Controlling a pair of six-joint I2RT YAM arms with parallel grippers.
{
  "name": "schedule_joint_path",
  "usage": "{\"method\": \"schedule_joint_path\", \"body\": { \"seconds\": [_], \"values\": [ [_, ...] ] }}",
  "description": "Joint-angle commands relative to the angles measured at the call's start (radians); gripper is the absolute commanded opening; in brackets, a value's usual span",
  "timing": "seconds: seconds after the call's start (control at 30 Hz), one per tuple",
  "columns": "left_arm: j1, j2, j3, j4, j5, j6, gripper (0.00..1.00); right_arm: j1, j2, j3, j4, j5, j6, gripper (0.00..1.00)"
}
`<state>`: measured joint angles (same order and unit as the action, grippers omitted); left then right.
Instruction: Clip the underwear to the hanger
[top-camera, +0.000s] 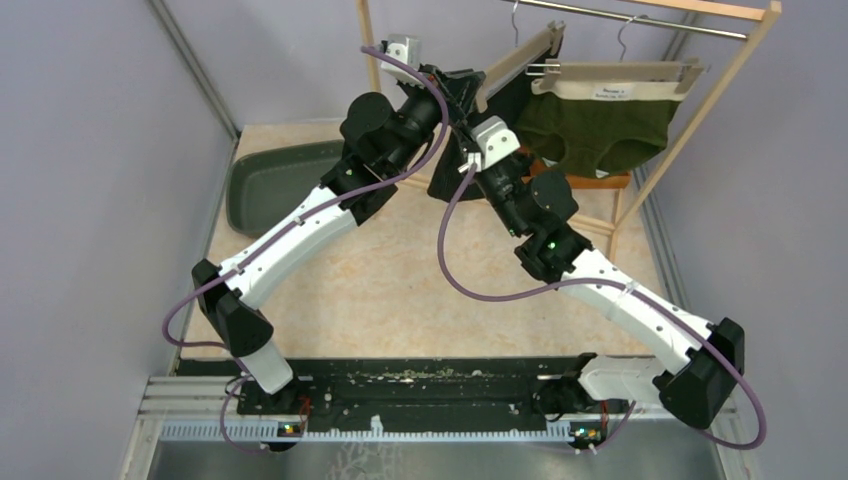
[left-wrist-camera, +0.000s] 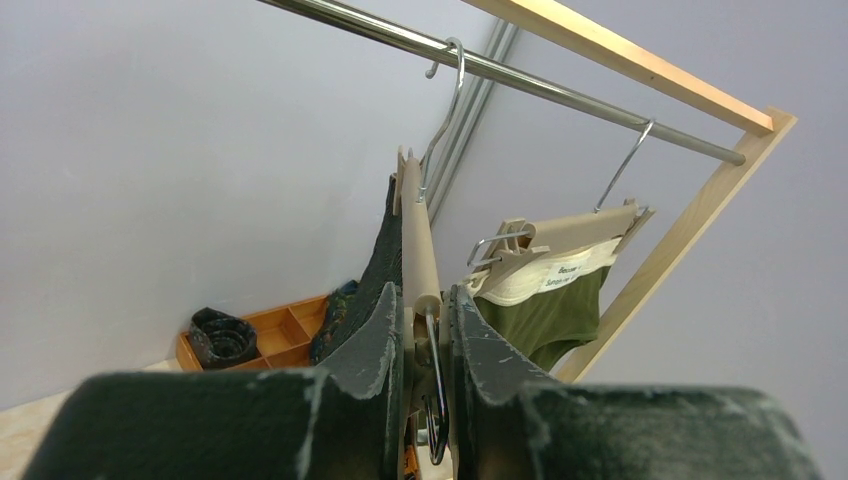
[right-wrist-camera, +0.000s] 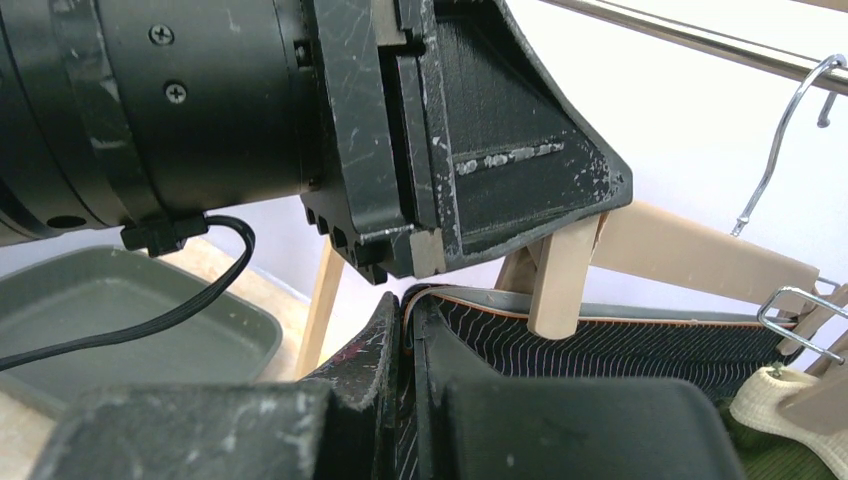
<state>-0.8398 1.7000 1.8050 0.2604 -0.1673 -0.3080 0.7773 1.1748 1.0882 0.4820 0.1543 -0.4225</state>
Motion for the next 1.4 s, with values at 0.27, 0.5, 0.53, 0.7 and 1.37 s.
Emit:
{"method": "schedule_joint_path", "body": {
  "seconds": [0.27,0.5,0.53,0.7,1.37],
  "values": [
    [-0.004,0.041,0.012,-0.063,0.024,0.034,0.0,0.035,0.004,0.1,0.074,-0.168,0.021,0.0],
    [-0.005,0.043,0.02,-0.078,0.023,0.053,0.0,0.034,-0.004,0.111,0.075,-0.17,0.009,0.0],
    [-0.004,0.042,0.021,-0.081,0.026,0.057,0.0,0.034,-0.004,0.113,0.074,-0.17,0.006,0.0],
    [-0.004,0.036,0.015,-0.085,0.025,0.089,0.0,0.034,-0.007,0.127,0.063,-0.17,-0.012,0.0],
    [-0.005,0.018,-0.001,-0.088,0.037,0.144,0.26,0.035,-0.012,0.145,0.054,-0.165,-0.035,0.0]
  ]
}}
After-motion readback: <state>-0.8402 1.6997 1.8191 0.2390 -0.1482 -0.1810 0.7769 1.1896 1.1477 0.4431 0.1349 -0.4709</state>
